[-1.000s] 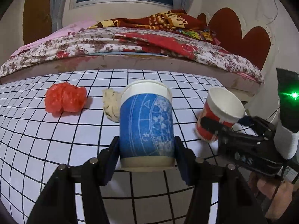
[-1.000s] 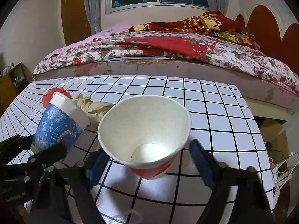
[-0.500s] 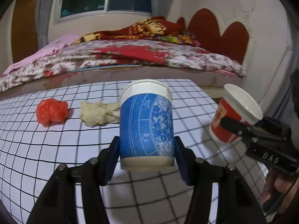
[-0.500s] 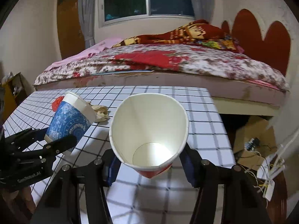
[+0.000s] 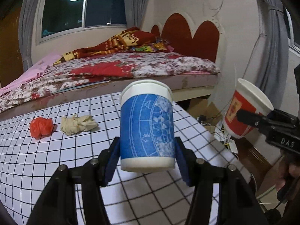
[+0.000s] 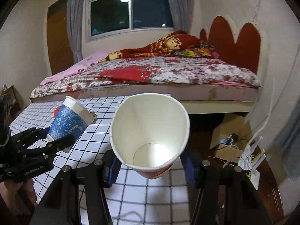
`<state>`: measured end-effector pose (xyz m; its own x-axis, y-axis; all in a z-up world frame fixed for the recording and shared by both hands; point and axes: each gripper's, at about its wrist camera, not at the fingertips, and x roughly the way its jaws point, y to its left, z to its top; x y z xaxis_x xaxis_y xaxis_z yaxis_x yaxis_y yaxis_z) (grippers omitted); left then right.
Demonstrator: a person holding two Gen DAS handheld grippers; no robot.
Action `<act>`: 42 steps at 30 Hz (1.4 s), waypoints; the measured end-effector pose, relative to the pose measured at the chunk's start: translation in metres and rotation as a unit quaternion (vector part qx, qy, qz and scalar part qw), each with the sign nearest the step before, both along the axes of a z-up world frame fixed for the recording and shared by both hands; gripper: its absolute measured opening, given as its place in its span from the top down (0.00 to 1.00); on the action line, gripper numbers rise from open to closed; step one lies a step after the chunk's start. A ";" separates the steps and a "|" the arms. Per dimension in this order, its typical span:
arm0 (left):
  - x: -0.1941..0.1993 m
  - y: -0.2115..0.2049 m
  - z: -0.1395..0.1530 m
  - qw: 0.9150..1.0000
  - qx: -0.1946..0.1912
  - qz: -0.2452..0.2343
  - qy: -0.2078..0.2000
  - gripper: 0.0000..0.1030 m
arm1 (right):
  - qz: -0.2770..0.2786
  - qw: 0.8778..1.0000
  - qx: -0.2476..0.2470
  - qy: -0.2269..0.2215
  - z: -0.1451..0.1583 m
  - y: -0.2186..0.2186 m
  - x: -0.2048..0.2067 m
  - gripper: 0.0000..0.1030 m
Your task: Collect trash
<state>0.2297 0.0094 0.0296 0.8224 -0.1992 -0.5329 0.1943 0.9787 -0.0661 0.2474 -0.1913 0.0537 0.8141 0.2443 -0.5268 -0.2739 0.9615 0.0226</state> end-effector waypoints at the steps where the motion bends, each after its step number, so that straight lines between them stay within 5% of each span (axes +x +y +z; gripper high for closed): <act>1: -0.004 -0.004 0.002 1.000 0.000 -0.003 -0.001 0.44 | -0.005 1.000 0.004 -0.003 0.003 -0.007 -0.007 0.43; 15: -0.069 -0.094 0.026 0.996 -0.019 -0.087 -0.006 0.44 | -0.085 0.996 0.029 -0.025 0.031 -0.112 -0.102 0.43; 42: -0.112 -0.226 -0.062 0.973 -0.012 -0.205 0.102 0.44 | -0.201 0.975 0.074 0.066 -0.065 -0.251 -0.167 0.43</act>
<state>0.1175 -0.2168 -0.0323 0.5489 -0.5028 -0.6677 0.5486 0.8194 -0.1661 0.0806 -0.4424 -0.0117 0.7877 0.0008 -0.6161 0.1381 0.9743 0.1779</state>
